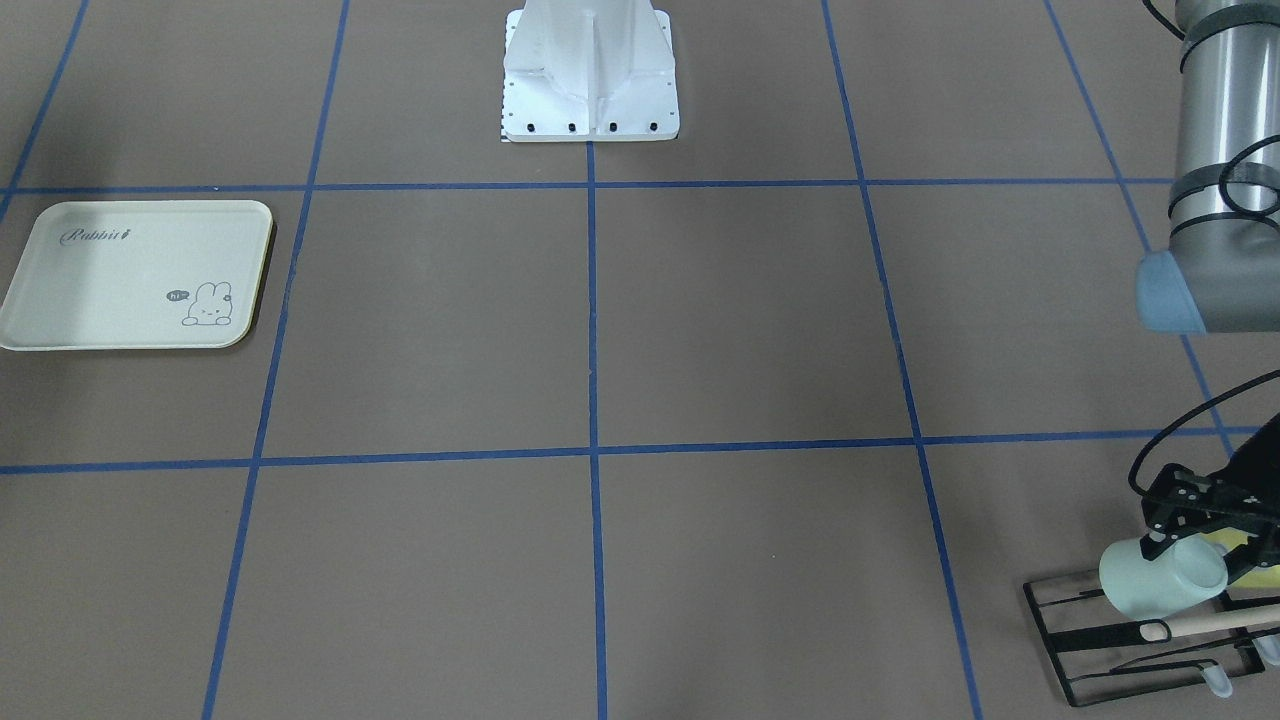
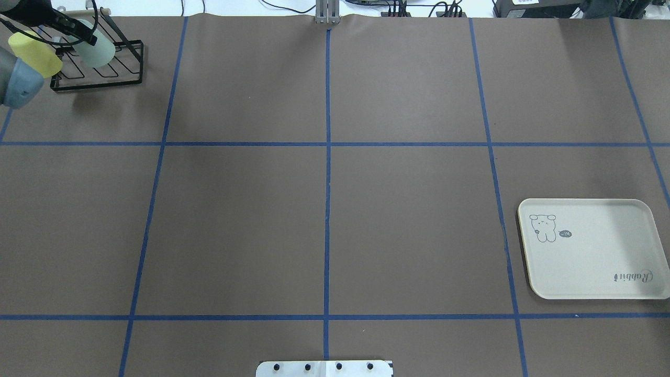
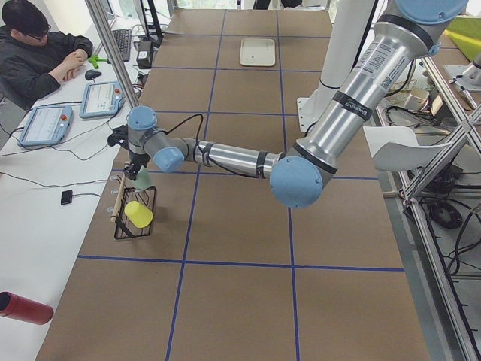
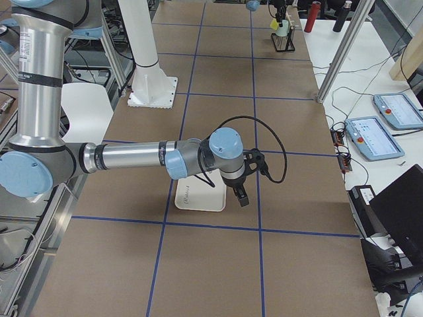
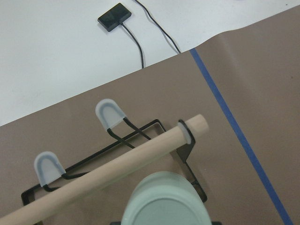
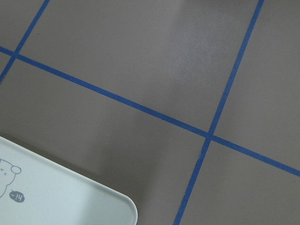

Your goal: Left arm grabs green cup and hands to right arm on tray

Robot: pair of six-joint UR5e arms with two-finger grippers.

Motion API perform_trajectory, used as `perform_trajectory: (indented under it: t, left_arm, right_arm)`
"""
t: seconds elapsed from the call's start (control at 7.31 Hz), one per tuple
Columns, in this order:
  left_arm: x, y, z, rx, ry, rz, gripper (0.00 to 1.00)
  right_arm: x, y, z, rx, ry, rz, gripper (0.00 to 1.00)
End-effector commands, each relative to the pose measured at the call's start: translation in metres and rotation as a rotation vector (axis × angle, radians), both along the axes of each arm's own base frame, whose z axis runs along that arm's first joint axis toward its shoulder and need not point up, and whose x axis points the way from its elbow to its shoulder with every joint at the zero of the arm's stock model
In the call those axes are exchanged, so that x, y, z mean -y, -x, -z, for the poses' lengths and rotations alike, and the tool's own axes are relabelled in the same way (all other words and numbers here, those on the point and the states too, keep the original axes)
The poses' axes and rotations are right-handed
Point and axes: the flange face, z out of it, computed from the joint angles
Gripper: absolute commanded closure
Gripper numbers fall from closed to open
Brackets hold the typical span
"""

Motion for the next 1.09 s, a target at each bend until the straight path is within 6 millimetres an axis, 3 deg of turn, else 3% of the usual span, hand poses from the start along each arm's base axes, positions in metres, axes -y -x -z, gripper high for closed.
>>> perform_trajectory:
  t: [0.0, 0.14, 0.41, 0.55, 0.68, 0.96]
  left_arm:
    - [-0.004, 0.031, 0.012, -0.078, 0.005, -0.026, 0.98]
    - [-0.015, 0.049, 0.008, -0.115, 0.017, -0.039, 0.98]
    - [-0.029, 0.085, 0.023, -0.206, 0.01, -0.072, 0.98]
    - [-0.04, 0.087, 0.032, -0.226, 0.002, -0.073, 0.98]
    - [-0.048, 0.086, 0.055, -0.278, 0.062, -0.019, 0.98]
    - [-0.07, 0.085, 0.117, -0.395, 0.16, 0.078, 0.98]
  right_arm:
    - [0.0, 0.0, -0.001, 0.0, 0.004, 0.0, 0.0]
    - [0.0, 0.0, 0.0, 0.0, 0.001, 0.0, 0.0]
    - [0.0, 0.0, 0.002, 0.0, -0.004, 0.0, 0.0]
    - [0.0, 0.0, 0.004, 0.0, -0.008, 0.0, 0.0]
    - [0.001, 0.0, 0.008, 0.005, 0.001, -0.015, 0.0]
    - [0.017, 0.006, 0.038, 0.107, 0.038, -0.056, 0.0]
